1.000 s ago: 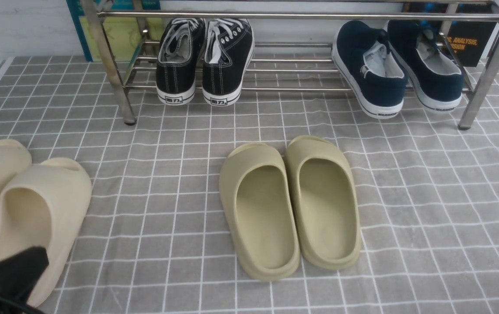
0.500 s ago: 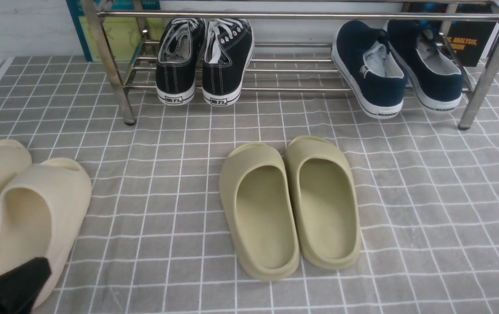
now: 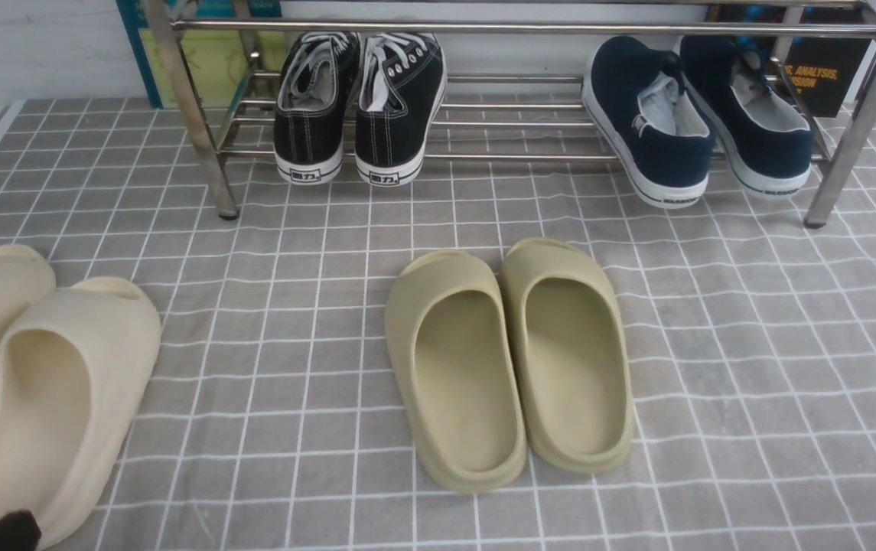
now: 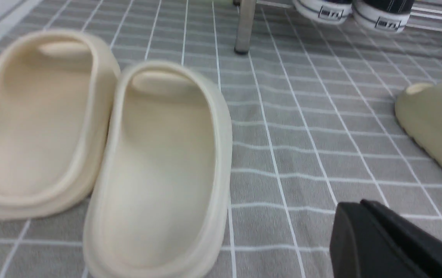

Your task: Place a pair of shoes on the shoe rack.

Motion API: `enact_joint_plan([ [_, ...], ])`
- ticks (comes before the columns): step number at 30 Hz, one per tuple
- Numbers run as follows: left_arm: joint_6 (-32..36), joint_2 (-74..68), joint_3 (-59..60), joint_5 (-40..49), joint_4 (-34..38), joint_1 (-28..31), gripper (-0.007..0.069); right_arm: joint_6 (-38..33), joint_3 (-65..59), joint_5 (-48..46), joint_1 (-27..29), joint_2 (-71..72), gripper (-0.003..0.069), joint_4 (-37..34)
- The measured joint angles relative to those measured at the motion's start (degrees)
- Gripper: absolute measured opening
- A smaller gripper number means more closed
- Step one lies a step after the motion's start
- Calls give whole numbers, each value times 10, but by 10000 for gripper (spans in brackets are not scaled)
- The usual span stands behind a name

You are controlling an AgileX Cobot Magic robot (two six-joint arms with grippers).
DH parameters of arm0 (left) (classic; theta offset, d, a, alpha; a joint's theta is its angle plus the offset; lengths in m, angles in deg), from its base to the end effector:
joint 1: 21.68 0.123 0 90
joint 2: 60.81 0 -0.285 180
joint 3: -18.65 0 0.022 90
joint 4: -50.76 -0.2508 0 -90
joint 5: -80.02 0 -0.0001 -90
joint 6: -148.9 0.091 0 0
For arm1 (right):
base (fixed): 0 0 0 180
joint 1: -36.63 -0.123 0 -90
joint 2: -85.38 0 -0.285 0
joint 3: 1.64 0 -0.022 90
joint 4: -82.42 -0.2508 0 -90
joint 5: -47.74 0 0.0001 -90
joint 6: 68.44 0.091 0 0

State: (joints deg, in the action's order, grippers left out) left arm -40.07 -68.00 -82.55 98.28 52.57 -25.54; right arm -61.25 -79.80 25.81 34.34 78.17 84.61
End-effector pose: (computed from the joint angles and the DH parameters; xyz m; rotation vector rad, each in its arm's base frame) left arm 0.0539 -0.0045 0.1757 -0.1016 1.8206 -0.1886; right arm 0.0523 0.0008 0.1738 0.0567 1.8723 0.0762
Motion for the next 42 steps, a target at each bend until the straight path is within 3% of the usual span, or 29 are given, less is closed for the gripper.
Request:
enact_joint_plan([
  [5, 9, 0, 1, 42, 16, 0, -13, 0, 0, 0, 0, 0, 239, 0],
  [42, 13, 0, 1, 45, 18, 0, -6, 0, 0, 0, 0, 0, 239, 0],
])
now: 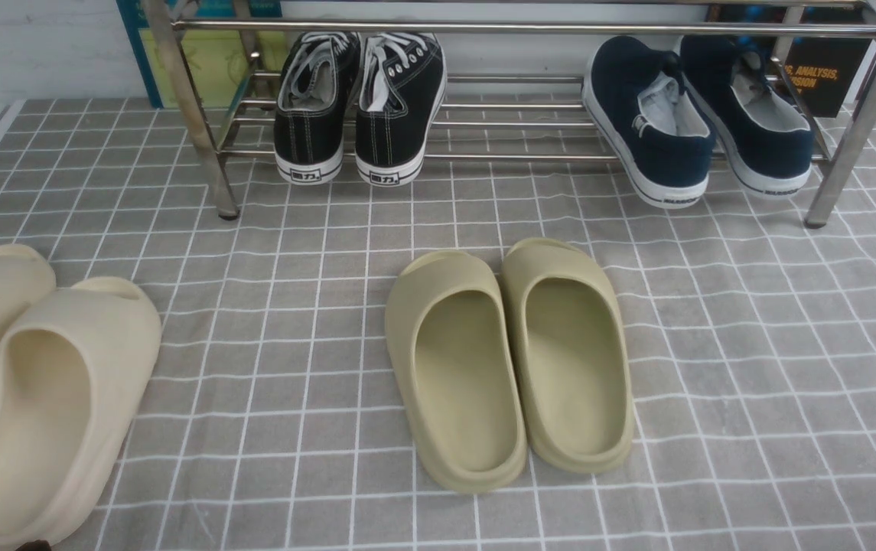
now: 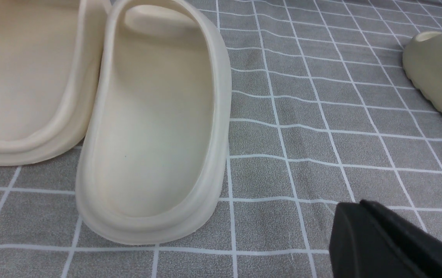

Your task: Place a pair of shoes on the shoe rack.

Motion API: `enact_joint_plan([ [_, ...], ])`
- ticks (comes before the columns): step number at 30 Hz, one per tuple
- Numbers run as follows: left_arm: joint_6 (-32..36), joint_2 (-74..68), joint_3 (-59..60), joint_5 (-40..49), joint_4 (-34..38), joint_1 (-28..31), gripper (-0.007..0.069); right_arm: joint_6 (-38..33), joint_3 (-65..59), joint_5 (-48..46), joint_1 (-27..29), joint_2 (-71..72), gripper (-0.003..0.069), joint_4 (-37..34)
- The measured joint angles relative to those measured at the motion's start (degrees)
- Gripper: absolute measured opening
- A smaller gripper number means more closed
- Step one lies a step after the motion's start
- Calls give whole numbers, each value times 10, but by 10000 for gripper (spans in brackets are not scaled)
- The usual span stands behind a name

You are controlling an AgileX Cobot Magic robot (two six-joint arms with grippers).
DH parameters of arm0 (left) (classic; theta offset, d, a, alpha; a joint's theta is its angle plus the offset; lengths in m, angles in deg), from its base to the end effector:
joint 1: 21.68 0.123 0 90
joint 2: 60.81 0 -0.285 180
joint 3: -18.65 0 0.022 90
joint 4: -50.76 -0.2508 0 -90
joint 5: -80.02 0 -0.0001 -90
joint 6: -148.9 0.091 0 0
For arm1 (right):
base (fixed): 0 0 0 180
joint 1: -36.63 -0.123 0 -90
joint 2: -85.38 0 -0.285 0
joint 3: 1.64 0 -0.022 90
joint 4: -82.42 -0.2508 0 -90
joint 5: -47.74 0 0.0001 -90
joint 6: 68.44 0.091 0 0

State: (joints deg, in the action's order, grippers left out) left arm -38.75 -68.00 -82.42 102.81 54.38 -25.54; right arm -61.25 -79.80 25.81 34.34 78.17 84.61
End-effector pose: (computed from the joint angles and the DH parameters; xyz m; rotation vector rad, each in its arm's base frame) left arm 0.0518 -0.0057 0.1681 -0.1018 1.9022 -0.1991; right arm 0.0523 0.0008 0.1738 0.0567 1.8723 0.0762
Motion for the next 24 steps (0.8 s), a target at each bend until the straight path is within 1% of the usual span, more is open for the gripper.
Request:
enact_joint_plan([
  [24, 0, 0, 0, 0, 0, 0, 20, 0, 0, 0, 0, 0, 239, 0],
])
